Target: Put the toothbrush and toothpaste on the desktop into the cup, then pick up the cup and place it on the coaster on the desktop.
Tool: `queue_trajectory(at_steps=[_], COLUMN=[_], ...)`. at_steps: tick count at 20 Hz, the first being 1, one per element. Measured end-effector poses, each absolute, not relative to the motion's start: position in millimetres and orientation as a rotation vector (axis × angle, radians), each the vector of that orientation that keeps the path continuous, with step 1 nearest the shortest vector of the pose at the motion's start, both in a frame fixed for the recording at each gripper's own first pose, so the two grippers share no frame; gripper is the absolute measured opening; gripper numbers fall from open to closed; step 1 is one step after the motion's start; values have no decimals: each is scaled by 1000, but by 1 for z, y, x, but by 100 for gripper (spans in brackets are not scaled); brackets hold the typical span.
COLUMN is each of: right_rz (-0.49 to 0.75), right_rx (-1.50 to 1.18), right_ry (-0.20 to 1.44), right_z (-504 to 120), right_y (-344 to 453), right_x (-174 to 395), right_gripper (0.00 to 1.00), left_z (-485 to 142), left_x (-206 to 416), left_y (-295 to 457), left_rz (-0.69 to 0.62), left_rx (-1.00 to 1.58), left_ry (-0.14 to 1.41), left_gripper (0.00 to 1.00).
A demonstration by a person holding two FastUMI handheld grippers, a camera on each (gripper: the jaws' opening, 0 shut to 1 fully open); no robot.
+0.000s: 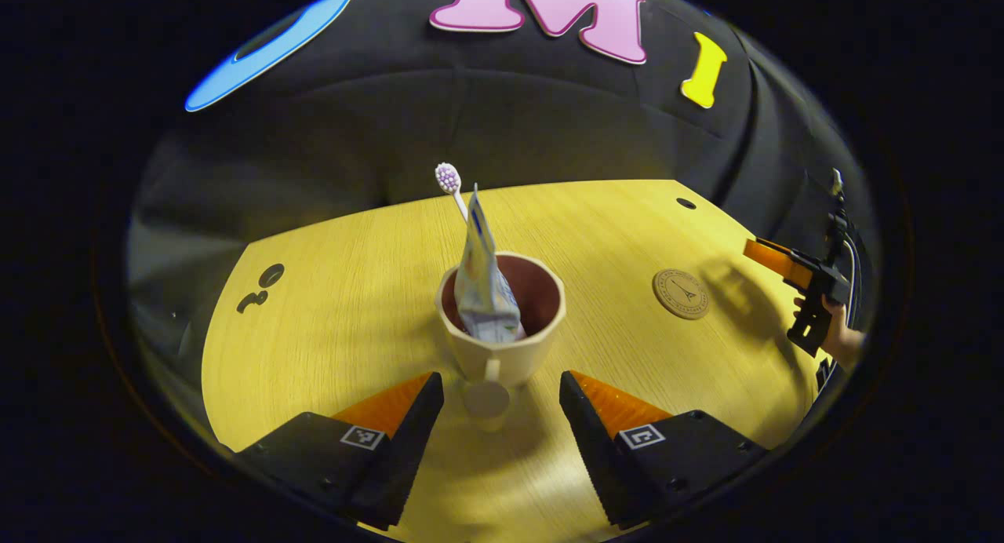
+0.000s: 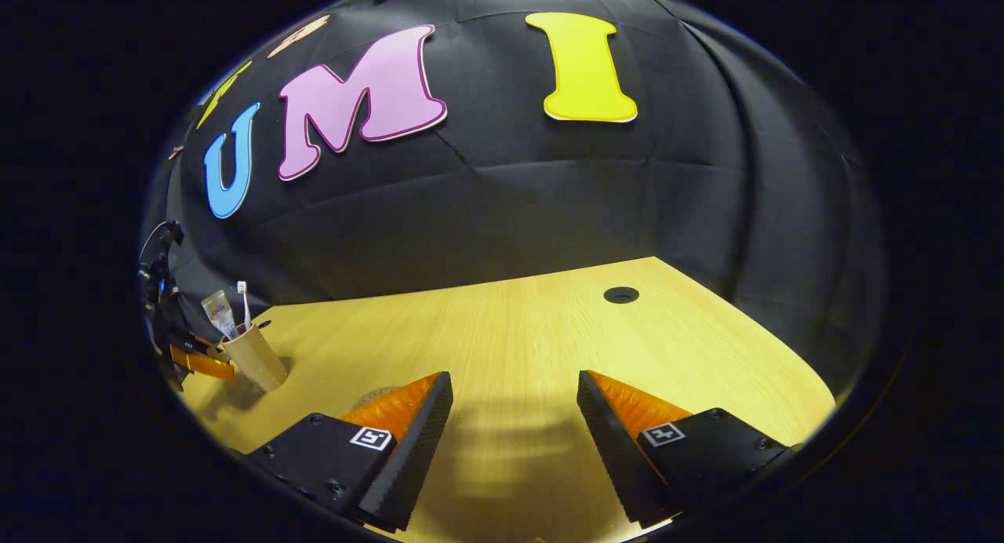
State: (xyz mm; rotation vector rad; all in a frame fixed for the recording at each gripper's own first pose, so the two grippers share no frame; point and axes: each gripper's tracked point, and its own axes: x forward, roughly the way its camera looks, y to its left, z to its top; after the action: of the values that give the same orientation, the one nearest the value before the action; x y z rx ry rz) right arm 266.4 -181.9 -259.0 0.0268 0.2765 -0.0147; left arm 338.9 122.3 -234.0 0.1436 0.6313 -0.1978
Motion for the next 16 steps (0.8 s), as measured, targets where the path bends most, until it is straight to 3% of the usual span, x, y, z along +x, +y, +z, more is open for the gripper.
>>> queue_trajectory(at_steps=[2,4,8,11,13,16], right_rz=[-17,-34,-83,-103,-110,-109], right_rx=[37,51,44,92,95,79], right_ry=[304,325,351,371,370,370], right_z=[-264,-270,-280,-288,-289,-288], right_y=[-193,-208,-232,-235,-233,-232], right_x=[259,251,236,229,230,228], right_gripper=[98,98,98,98,98,98], left_z=[-241,-250,-248,-251,-250,-249], left_x=[347,350,346,344,344,343], left_y=[124,121,119,122,123,122], left_rz=[-207,-222,-224,-198,-187,-165], left_rx=[123,113,103,112,112,102], left_ry=[700,748,762,773,767,752], left_gripper=[91,75,63,30,33,24])
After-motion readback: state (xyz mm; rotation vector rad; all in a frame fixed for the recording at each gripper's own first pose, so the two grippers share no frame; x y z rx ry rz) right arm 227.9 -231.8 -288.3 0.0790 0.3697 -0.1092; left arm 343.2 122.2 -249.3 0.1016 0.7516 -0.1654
